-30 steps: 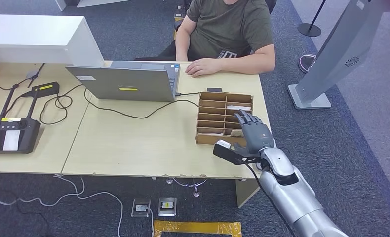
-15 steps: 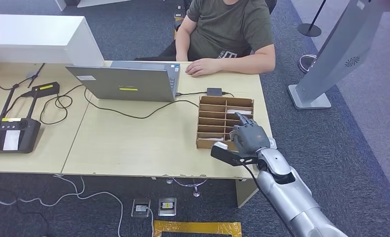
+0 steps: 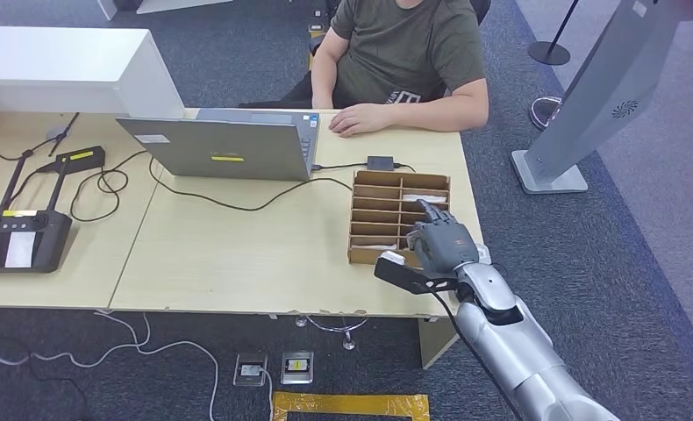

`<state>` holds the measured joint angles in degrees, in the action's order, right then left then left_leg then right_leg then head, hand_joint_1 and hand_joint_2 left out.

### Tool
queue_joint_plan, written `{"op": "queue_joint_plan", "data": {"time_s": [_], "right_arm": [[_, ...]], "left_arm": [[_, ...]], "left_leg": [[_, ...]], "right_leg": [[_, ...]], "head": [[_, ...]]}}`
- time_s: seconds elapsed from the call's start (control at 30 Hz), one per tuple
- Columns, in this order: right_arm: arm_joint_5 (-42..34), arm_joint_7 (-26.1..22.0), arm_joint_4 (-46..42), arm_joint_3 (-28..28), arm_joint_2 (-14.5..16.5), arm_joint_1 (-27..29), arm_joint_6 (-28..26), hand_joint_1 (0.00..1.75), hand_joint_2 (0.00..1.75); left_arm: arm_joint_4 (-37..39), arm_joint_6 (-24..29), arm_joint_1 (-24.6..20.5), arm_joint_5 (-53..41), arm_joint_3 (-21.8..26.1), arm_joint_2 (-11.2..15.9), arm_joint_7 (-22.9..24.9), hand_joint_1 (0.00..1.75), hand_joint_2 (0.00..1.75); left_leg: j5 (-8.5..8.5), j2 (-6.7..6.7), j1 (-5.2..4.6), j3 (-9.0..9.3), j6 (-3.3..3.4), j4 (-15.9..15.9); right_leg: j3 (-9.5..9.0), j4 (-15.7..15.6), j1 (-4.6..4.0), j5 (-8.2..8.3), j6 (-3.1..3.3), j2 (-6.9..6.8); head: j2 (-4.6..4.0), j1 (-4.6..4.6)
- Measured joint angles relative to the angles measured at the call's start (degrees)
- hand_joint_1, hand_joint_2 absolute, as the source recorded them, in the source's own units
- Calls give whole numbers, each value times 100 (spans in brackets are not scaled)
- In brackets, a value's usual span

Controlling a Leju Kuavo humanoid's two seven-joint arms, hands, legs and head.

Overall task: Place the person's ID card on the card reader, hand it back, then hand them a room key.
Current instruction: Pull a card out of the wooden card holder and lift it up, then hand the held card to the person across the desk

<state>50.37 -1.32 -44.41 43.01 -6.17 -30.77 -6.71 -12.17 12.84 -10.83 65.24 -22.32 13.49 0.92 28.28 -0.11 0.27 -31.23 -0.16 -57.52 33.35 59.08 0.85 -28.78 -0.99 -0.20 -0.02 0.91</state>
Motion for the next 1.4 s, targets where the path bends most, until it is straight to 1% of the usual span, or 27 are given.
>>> {"op": "queue_joint_plan", "data": {"time_s": [0.1,0.17,0.27,0.4,0.5,0.6,0.73,0.8,0.93,1.1,1.4], "right_arm": [[-18,7,34,-14,-10,-217,-119,175,175],[-26,23,19,-68,-51,-474,-170,175,175],[-23,37,-73,-183,-136,-886,-135,175,175],[156,36,-238,-317,-239,-1215,-165,175,175],[324,-4,-477,-443,-331,-1569,-11,175,175],[387,-54,-724,-574,-383,-1949,86,175,175],[366,-214,-824,-660,-382,-2220,198,175,175],[389,-304,-787,-669,-350,-2288,215,175,175],[409,-439,-543,-660,-209,-2348,80,175,175],[494,-449,-133,-619,-41,-2405,24,175,175],[669,-386,918,-500,333,-2515,363,175,175]], "left_arm": [[0,32,0,0,-9,0,0,0,0],[0,59,1,0,-13,1,0,0,0],[0,77,2,0,-14,1,0,0,0],[0,172,16,0,-20,-4,-73,0,0],[0,235,40,0,-23,-12,-199,0,0],[0,208,51,0,-32,-25,-219,0,0],[0,126,40,0,-60,-27,-219,0,0],[0,83,26,0,-85,-27,-219,0,0],[0,46,-4,0,-119,-28,-219,0,0],[0,54,-19,0,-153,-28,-219,0,0],[0,60,-46,0,-261,-27,-147,0,0]], "left_leg": [[-1,3,0,0,-1,-1],[-3,6,-1,1,-2,-1],[-4,7,-2,3,-2,-2],[-4,8,-3,2,-2,-2],[-4,15,-4,1,-2,-3],[-4,15,-3,2,-2,-2],[-4,15,-2,2,-2,-1],[-4,15,-1,2,-2,-1],[-5,14,0,2,-3,-1],[-5,13,0,1,-3,-1],[-5,11,-1,-2,-3,-1]], "right_leg": [[1,1,0,3,0,4],[2,1,1,6,2,6],[2,0,1,7,2,5],[1,1,3,9,2,5],[4,1,4,12,0,10],[4,1,3,12,0,13],[3,2,2,13,0,16],[3,2,2,13,0,15],[3,2,1,13,1,15],[3,3,1,13,1,13],[3,2,1,13,1,9]], "head": [[0,0],[0,0],[0,1],[0,0],[0,-1],[0,1],[0,1],[0,1],[0,-1],[0,0],[0,0]]}}
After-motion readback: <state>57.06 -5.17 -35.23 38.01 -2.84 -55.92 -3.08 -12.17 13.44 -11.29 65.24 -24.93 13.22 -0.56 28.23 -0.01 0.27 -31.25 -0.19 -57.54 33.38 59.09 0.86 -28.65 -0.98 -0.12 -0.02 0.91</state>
